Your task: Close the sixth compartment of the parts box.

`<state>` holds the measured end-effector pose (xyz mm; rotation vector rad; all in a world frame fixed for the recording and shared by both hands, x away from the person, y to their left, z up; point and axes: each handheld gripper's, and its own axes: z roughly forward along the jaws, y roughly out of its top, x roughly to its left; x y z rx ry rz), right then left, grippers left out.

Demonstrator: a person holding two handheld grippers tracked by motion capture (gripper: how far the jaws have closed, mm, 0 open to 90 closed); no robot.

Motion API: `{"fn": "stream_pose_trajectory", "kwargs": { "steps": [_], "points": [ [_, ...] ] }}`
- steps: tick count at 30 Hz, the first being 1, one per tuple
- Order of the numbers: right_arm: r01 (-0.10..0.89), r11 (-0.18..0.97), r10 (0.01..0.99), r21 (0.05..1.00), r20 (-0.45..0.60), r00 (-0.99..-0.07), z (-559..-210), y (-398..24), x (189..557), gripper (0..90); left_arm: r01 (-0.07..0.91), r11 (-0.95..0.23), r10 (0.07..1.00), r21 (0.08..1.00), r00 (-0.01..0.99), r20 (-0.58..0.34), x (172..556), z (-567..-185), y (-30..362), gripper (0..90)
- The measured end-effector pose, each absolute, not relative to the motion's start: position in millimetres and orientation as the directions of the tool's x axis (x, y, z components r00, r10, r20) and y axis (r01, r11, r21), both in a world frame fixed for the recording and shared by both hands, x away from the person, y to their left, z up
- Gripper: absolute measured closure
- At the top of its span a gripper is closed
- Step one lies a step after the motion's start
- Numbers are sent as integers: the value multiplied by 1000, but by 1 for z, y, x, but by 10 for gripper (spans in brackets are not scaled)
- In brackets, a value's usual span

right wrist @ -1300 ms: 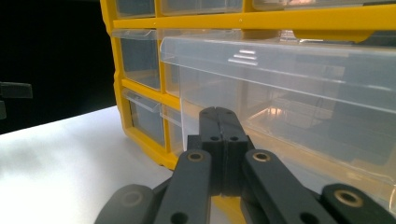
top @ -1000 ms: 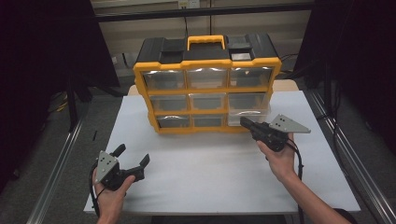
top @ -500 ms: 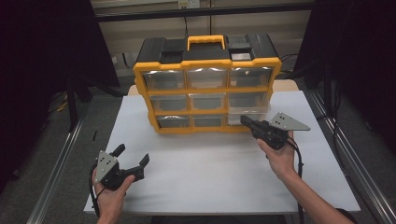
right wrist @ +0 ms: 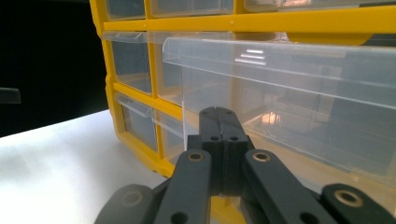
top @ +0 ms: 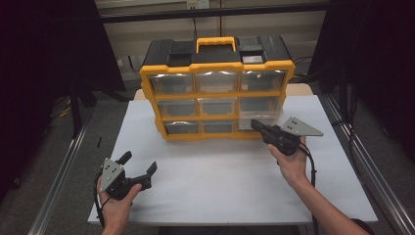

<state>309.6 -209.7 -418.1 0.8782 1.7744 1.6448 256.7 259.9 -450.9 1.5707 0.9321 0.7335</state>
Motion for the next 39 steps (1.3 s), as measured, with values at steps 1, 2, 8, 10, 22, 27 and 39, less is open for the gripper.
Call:
{"fn": "stream_pose_trajectory", "kwargs": {
  "steps": [1, 2, 8, 10, 22, 27, 39],
  "points": [
    [89, 32, 778, 996, 31, -628, -418, -209, 310, 900, 181, -76, 868, 981, 496, -24, 257, -451, 260, 41],
    [89, 32, 778, 996, 31, -628, -418, -209, 310, 900, 181, -72, 868, 981, 496, -28, 257, -451, 260, 41],
    [91, 29, 784, 995, 33, -619, -416, -210, 312, 900, 178, -67, 868, 982, 495, -30, 257, -451, 260, 41],
    [93, 30, 783, 995, 34, -621, -416, -210, 313, 900, 178, -83, 866, 980, 500, -18, 256, -450, 261, 41],
    [88, 35, 785, 995, 28, -618, -415, -209, 315, 900, 179, -75, 868, 981, 496, -24, 257, -451, 261, 41],
    [90, 33, 787, 995, 30, -617, -415, -209, 316, 900, 173, -72, 871, 982, 491, -23, 257, -451, 261, 41],
    [80, 35, 787, 996, 22, -616, -412, -207, 321, 900, 179, -77, 875, 981, 484, -20, 257, -450, 262, 43]
  ]
}}
